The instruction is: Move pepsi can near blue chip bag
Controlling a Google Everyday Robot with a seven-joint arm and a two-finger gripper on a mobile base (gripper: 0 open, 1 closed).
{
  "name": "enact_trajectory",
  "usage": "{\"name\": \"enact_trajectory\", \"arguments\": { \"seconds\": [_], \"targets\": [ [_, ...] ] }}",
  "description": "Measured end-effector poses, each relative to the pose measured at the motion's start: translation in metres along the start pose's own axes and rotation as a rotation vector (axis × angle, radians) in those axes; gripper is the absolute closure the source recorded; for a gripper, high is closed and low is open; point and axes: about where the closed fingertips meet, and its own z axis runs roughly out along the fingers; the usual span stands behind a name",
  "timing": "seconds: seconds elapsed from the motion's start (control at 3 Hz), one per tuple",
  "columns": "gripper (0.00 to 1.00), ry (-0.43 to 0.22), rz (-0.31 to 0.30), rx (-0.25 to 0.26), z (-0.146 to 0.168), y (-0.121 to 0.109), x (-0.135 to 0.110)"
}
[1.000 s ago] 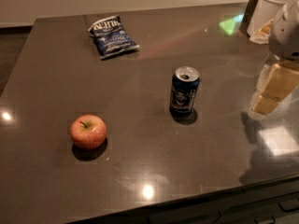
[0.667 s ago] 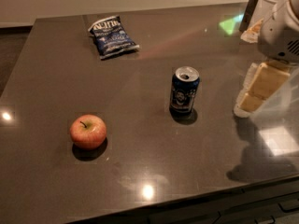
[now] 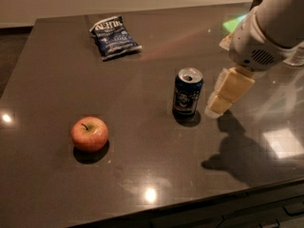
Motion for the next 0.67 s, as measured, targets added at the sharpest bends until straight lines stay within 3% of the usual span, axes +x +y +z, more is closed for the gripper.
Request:
{"name": "enact_trajectory", "arguments": {
  "seconds": [0.67],
  "targets": [
    [0.00, -0.035, 0.071, -0.046, 0.044, -0.013, -0.017]
  ]
}}
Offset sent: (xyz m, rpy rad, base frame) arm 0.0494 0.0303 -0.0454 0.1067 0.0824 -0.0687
